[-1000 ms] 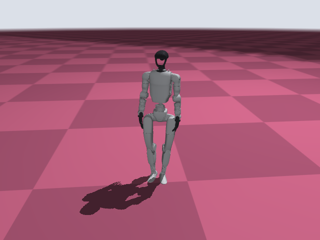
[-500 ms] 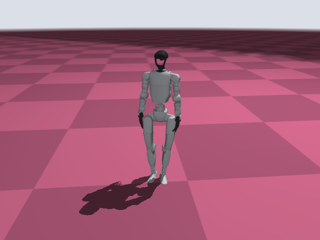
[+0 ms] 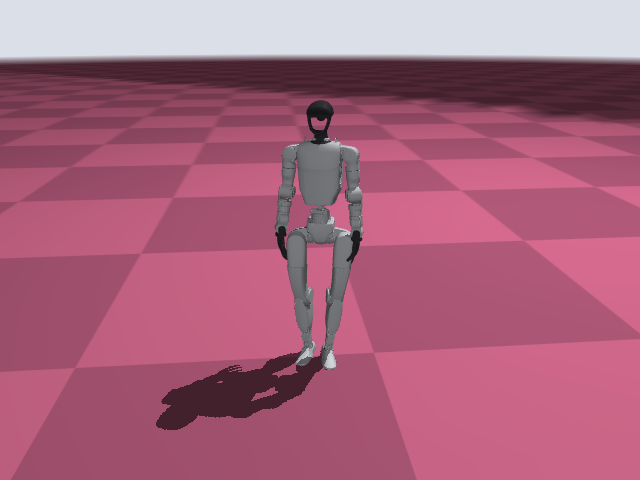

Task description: In place motions

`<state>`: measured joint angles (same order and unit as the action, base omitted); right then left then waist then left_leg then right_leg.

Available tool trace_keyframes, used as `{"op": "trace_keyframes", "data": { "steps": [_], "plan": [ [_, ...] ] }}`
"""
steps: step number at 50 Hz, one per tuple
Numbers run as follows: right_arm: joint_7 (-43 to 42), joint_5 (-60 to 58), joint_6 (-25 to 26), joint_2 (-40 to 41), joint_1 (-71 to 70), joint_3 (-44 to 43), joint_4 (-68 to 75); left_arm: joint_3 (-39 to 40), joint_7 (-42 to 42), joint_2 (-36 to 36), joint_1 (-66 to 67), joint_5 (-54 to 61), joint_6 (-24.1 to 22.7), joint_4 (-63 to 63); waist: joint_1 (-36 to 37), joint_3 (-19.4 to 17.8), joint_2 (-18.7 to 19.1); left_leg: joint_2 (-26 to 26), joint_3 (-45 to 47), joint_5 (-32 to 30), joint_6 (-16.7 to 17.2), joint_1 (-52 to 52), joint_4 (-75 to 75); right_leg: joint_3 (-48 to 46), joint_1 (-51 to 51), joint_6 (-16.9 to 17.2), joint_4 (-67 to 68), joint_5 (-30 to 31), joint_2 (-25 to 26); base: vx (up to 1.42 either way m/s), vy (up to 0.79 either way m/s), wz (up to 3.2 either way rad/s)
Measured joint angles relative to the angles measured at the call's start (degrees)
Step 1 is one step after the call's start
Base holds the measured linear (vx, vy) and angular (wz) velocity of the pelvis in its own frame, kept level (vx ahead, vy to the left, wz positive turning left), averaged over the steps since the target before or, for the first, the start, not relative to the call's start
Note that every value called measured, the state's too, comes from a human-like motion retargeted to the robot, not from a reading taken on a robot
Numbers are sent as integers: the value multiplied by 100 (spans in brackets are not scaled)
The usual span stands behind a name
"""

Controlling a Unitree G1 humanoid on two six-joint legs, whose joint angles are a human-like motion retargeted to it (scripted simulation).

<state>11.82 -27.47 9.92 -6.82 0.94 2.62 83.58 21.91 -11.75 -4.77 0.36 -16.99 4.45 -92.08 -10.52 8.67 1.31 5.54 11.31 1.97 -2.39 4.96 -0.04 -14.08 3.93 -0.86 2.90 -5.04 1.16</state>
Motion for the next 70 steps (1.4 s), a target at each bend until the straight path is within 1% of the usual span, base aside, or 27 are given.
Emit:
{"op": "trace_keyframes", "data": {
  "steps": [18, 42, 50, 60, 70],
  "plan": [
    [31, -21, -21, -31, 57, -1, -33, -26, 25, -7, 9, 73, -17, -10, -48, -38, -35, 125, -358, -43, 0, -52, -22, -343, -107, 2, -17, -13, -106, 3, 3, 15],
    [44, -62, -32, -38, 90, -31, -10, -67, 47, -28, -2, 51, -5, 16, -63, -50, -31, 55, -175, 8, -2, -33, 4, -178, -34, -35, 0, 72, -44, -3, -2, -4],
    [36, -56, -38, -35, 97, -71, 0, -72, 67, -41, -5, 36, -4, 28, 62, -56, -65, 5, -24, 48, 9, -25, 27, -22, 1, -21, 39, 78, -31, -14, -4, -17],
    [62, -79, -51, -15, 32, -43, -48, -28, 74, -56, 0, 91, -11, 30, -122, -95, -89, 21, -136, 60, 5, -11, 33, -128, 41, -37, 37, 99, -36, -24, 0, 9],
    [77, -56, -54, 9, 5, -27, -85, -41, 83, -50, 3, 83, -5, 29, -151, -92, -57, -31, -17, 73, 19, 39, 46, -22, 91, -47, 20, 142, -10, -17, 5, -11]
  ]
}}
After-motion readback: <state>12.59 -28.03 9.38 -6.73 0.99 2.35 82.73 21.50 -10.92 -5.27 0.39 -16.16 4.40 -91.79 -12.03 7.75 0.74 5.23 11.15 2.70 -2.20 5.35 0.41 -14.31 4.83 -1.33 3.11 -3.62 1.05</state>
